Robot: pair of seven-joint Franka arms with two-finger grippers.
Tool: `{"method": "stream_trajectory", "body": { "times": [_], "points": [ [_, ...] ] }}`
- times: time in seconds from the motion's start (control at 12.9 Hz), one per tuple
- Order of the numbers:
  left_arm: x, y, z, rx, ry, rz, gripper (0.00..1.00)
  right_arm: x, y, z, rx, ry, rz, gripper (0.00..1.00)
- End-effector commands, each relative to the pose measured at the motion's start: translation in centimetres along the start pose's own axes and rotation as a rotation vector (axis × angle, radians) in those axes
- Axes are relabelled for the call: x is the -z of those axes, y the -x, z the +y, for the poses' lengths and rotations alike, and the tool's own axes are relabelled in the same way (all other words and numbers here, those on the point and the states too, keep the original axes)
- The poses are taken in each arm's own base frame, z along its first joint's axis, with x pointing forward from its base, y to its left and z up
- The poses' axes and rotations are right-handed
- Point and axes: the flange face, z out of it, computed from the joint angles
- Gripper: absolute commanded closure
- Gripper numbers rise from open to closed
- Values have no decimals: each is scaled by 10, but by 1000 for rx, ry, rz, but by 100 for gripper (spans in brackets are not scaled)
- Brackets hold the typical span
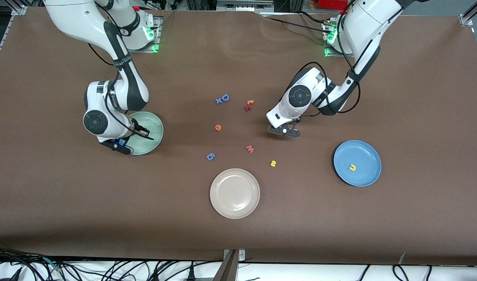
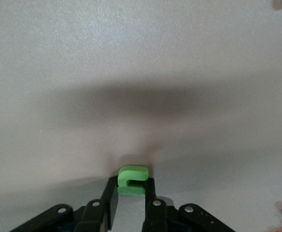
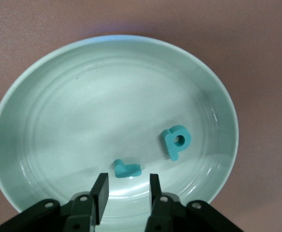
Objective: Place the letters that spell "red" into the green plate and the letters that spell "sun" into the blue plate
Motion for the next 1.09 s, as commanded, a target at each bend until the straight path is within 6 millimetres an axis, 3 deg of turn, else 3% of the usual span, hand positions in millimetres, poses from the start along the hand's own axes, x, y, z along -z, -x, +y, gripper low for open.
{"method": "stream_trajectory", "body": {
  "times": [0.0, 0.16, 0.31, 0.54, 0.78, 0.93, 1.01],
  "points": [
    [27, -1, -4, -9, -29, 49, 89, 17, 6, -1, 2, -20, -12, 53],
    [64, -14, -9, -20, -74, 32, 89, 35, 20, -13, -26, -21, -26, 45],
    [97, -35, -38, -63, -103, -12, 89, 54, 40, -36, -13, -48, -9, 5],
    [120, -56, -110, -146, -91, -28, 88, 73, 80, -94, -18, -80, 8, 1],
    [123, -68, -190, -213, -59, -33, 88, 84, 120, -151, 25, -114, 26, 1],
    [116, -70, -222, -214, -43, -41, 87, 84, 138, -189, 68, -137, 51, 1],
    [114, -71, -227, -216, -54, -44, 87, 76, 153, -212, 83, -150, 70, 1]
  ]
}}
